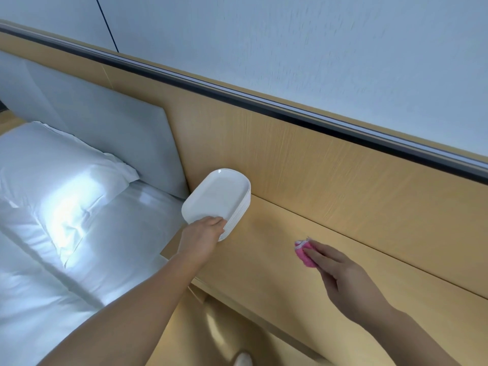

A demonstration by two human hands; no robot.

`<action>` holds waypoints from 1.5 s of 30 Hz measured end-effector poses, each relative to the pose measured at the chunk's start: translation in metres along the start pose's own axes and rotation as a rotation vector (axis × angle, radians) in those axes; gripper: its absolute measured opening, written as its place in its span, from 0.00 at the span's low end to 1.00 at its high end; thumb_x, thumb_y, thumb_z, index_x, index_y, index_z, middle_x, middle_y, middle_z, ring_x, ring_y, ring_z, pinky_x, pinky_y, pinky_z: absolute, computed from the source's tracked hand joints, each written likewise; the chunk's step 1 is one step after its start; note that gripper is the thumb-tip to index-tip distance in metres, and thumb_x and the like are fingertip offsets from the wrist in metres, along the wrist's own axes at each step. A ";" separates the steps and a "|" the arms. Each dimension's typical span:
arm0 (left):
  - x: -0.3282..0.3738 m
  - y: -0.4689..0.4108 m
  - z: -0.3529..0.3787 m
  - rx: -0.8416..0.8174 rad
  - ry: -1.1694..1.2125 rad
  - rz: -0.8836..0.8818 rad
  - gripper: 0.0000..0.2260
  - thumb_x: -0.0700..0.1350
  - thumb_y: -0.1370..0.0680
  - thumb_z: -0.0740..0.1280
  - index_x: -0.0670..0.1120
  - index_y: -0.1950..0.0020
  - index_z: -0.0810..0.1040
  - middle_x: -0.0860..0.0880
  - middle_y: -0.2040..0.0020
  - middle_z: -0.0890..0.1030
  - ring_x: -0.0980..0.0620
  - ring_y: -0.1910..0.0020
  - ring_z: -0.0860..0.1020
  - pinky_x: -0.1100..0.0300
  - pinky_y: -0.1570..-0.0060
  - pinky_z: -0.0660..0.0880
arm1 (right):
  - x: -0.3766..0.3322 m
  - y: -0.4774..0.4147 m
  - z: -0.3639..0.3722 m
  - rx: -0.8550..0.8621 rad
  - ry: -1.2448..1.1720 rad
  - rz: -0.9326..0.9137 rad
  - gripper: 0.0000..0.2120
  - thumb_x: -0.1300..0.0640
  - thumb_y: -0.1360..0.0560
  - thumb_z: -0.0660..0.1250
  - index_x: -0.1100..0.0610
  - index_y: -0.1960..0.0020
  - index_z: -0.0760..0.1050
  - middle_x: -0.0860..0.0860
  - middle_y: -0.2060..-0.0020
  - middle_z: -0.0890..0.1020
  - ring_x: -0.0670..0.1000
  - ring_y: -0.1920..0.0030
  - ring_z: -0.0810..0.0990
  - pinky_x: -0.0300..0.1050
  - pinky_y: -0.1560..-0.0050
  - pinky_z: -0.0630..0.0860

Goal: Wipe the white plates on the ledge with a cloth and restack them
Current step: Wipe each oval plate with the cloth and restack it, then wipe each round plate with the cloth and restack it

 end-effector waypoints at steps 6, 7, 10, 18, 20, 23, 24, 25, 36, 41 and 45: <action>-0.009 -0.005 0.007 -0.111 0.073 -0.040 0.16 0.45 0.17 0.59 0.45 0.30 0.72 0.46 0.27 0.69 0.47 0.27 0.64 0.51 0.28 0.60 | -0.003 -0.005 0.002 -0.001 0.006 -0.014 0.25 0.72 0.28 0.69 0.56 0.33 0.77 0.49 0.34 0.77 0.46 0.33 0.73 0.37 0.34 0.68; -0.010 -0.005 0.007 -0.126 0.062 -0.049 0.18 0.47 0.16 0.56 0.47 0.27 0.69 0.46 0.24 0.63 0.49 0.24 0.58 0.52 0.25 0.52 | -0.003 -0.006 0.003 -0.001 0.005 -0.015 0.25 0.72 0.28 0.69 0.56 0.33 0.76 0.50 0.34 0.77 0.47 0.33 0.73 0.38 0.34 0.69; -0.010 -0.003 0.008 -0.193 0.039 -0.065 0.20 0.48 0.15 0.50 0.50 0.23 0.60 0.48 0.21 0.54 0.52 0.22 0.49 0.54 0.25 0.41 | -0.005 -0.007 0.005 -0.008 0.008 -0.008 0.25 0.72 0.27 0.69 0.56 0.33 0.76 0.49 0.33 0.76 0.47 0.32 0.74 0.39 0.35 0.70; 0.009 0.000 0.003 -0.151 0.161 -0.104 0.22 0.48 0.17 0.55 0.48 0.22 0.57 0.48 0.21 0.53 0.49 0.23 0.51 0.55 0.25 0.49 | -0.008 0.001 0.004 -0.002 0.008 0.039 0.25 0.72 0.26 0.67 0.55 0.32 0.75 0.48 0.32 0.75 0.47 0.32 0.73 0.35 0.33 0.67; 0.026 -0.003 -0.001 -0.112 0.222 -0.079 0.22 0.48 0.17 0.57 0.47 0.23 0.59 0.48 0.22 0.57 0.48 0.24 0.54 0.55 0.27 0.55 | -0.006 0.007 -0.001 0.020 0.006 0.051 0.26 0.73 0.26 0.67 0.55 0.32 0.75 0.46 0.33 0.74 0.45 0.32 0.72 0.31 0.32 0.65; 0.069 -0.009 -0.005 -0.085 0.292 0.049 0.20 0.47 0.18 0.58 0.46 0.26 0.65 0.50 0.25 0.62 0.51 0.26 0.59 0.57 0.31 0.60 | 0.001 0.023 -0.013 0.053 -0.002 0.077 0.26 0.73 0.26 0.65 0.56 0.31 0.73 0.47 0.32 0.74 0.46 0.31 0.71 0.34 0.32 0.66; 0.087 -0.010 -0.006 -0.090 0.310 0.094 0.20 0.47 0.18 0.58 0.46 0.26 0.65 0.50 0.25 0.63 0.51 0.26 0.60 0.58 0.31 0.60 | 0.004 0.031 -0.019 0.073 -0.004 0.090 0.26 0.73 0.25 0.65 0.56 0.30 0.73 0.47 0.32 0.74 0.46 0.31 0.72 0.36 0.32 0.68; 0.106 -0.011 -0.007 -0.096 0.332 0.138 0.20 0.47 0.18 0.58 0.46 0.26 0.65 0.50 0.26 0.64 0.52 0.27 0.60 0.59 0.31 0.60 | 0.009 0.040 -0.024 0.093 -0.003 0.106 0.26 0.73 0.25 0.64 0.56 0.30 0.73 0.47 0.32 0.75 0.47 0.31 0.72 0.39 0.32 0.69; 0.335 0.019 0.026 -0.150 0.422 0.517 0.13 0.43 0.21 0.66 0.43 0.37 0.79 0.48 0.38 0.77 0.49 0.38 0.75 0.60 0.41 0.69 | 0.064 0.217 -0.122 0.351 -0.002 0.397 0.17 0.66 0.20 0.60 0.59 0.33 0.75 0.45 0.34 0.76 0.42 0.34 0.74 0.39 0.35 0.72; 0.452 0.045 0.045 -0.213 0.440 0.611 0.13 0.43 0.22 0.66 0.45 0.38 0.79 0.49 0.39 0.78 0.48 0.42 0.78 0.59 0.45 0.73 | 0.093 0.329 -0.168 0.440 0.033 0.565 0.19 0.70 0.21 0.62 0.58 0.33 0.75 0.42 0.34 0.76 0.37 0.36 0.74 0.35 0.36 0.72; 0.531 0.063 0.047 -0.236 0.458 0.667 0.13 0.44 0.21 0.65 0.47 0.37 0.79 0.50 0.40 0.79 0.49 0.44 0.78 0.57 0.48 0.75 | 0.110 0.399 -0.198 0.477 0.052 0.642 0.18 0.70 0.21 0.62 0.60 0.33 0.75 0.44 0.35 0.76 0.37 0.36 0.74 0.35 0.36 0.71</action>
Point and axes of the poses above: each hand's wrist, its own y-axis away from the middle knuckle, its own z-axis out of the palm, x = y × z, the point moved 3 cm from there along -y, towards the middle knuckle
